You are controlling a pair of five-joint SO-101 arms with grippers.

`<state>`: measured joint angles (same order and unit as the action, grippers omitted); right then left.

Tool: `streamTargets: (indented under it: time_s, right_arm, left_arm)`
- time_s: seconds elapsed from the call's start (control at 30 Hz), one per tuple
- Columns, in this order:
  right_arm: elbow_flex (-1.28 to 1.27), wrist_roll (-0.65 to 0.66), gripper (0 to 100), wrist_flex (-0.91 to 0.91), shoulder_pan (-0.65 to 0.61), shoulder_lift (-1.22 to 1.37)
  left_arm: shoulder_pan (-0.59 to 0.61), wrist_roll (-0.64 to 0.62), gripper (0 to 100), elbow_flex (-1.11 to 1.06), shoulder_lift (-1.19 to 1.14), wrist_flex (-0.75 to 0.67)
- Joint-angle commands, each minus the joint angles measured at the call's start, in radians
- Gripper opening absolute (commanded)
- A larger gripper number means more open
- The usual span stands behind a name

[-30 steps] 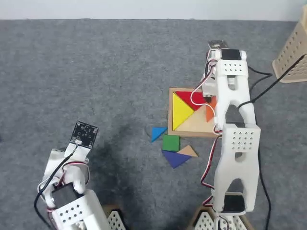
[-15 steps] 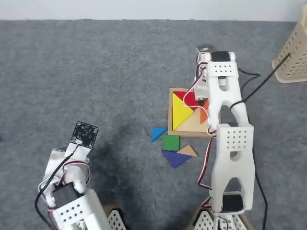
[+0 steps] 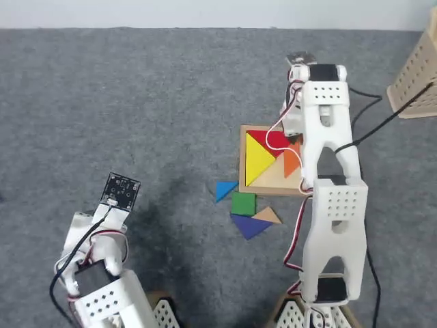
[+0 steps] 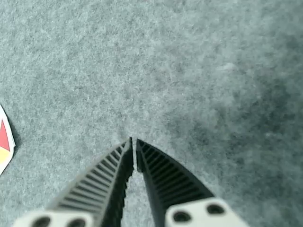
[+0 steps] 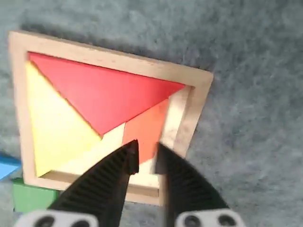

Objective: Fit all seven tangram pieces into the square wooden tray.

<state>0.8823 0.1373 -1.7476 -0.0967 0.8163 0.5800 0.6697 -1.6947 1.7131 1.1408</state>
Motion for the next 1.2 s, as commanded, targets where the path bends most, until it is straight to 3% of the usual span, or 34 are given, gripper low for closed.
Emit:
streamTargets:
  time_s: [0.0, 0.27, 0.6, 0.87, 1.17]
  right_arm:
    - [0.011, 0.026, 0.5, -0.035, -0.004, -0.124]
    - [-0.293, 0.025, 0.8, 0.104, -0.010, -0.222]
    - [-0.971, 0.017, 0.9, 0.627, -0.074, -0.547]
    - [-0.948, 0.038, 0.9, 0.650, 0.015, -0.453]
    - [-0.704, 0.063, 0.9, 0.585, 0.094, -0.282]
  left_arm:
    - [0.005, 0.015, 1, 0.004, -0.006, -0.011]
    - [0.003, 0.015, 1, 0.004, -0.006, -0.011]
    - [0.003, 0.015, 1, 0.004, -0.006, -0.011]
    - [0.003, 0.015, 1, 0.004, -0.006, -0.011]
    - [0.005, 0.015, 1, 0.004, -0.005, -0.003]
